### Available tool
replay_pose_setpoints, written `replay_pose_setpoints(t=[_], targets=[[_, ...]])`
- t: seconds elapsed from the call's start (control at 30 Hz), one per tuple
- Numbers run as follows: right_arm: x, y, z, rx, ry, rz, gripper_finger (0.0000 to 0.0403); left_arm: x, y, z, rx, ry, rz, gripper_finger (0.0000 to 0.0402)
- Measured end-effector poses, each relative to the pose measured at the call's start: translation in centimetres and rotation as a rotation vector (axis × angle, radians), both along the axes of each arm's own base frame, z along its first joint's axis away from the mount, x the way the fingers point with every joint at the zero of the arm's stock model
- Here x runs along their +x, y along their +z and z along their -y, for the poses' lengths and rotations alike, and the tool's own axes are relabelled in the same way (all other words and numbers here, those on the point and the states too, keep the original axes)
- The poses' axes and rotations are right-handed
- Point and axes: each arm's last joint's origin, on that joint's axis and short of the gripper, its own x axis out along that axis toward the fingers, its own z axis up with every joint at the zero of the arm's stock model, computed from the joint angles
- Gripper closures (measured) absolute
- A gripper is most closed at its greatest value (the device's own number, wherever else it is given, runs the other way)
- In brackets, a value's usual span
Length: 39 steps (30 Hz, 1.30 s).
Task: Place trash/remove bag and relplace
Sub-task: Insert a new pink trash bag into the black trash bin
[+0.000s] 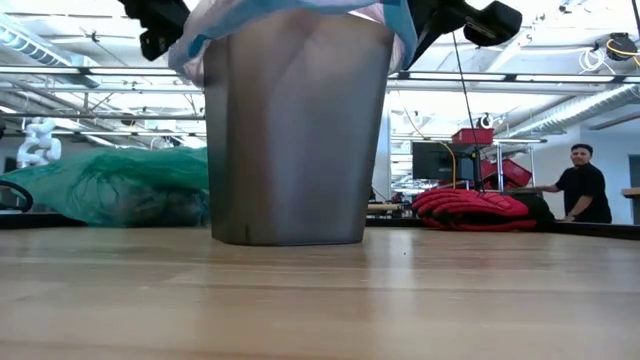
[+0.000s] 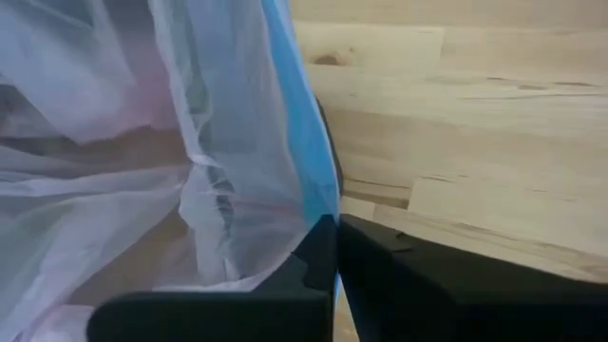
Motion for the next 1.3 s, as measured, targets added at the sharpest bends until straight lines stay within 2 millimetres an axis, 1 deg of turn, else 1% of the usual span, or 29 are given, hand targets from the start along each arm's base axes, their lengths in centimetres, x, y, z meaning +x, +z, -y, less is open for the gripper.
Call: replay_pose_setpoints(t=[0.1,0.33,0.53,0.8,0.9,1.03,1.2,1.3], targets=[[0.1,-0.2,0.0,-0.001,-0.003,-0.005,0.0401,0.6,0.3,-0.2,0.004,0.011,0.039,0.0402],[0.7,-1.3,-0.1,-0.006,-0.006,-0.058,0.0402,2.0,-0.9,-0.8,-0.003,0.019,-0.024,0.0402],[1.2,-2.0,-0.3,-0.008,-0.006,-0.078,0.0403,2.1,-1.2,-0.7,-0.014,0.007,-0.044,0.0402],[1.1,-2.2,-1.3,-0.010,-0.020,-0.073,0.0403,0.6,-0.5,-0.5,-0.035,0.015,-0.011,0.0402],[1.1,-2.1,-1.3,-0.011,-0.017,-0.074,0.0403,0.0,0.6,-0.5,-0.031,0.015,0.040,0.0402],[1.0,-2.2,-1.3,-0.016,-0.019,-0.081,0.0403,-0.7,1.1,-0.3,-0.042,0.013,0.059,0.0402],[0.7,-2.3,-1.3,-0.021,-0.019,-0.111,0.0403,-2.0,-0.3,-0.2,-0.080,0.031,-0.116,0.0402],[0.7,-2.3,-1.3,-0.023,-0.018,-0.118,0.0403,-1.9,-1.4,-0.2,-0.085,0.032,-0.154,0.0402]])
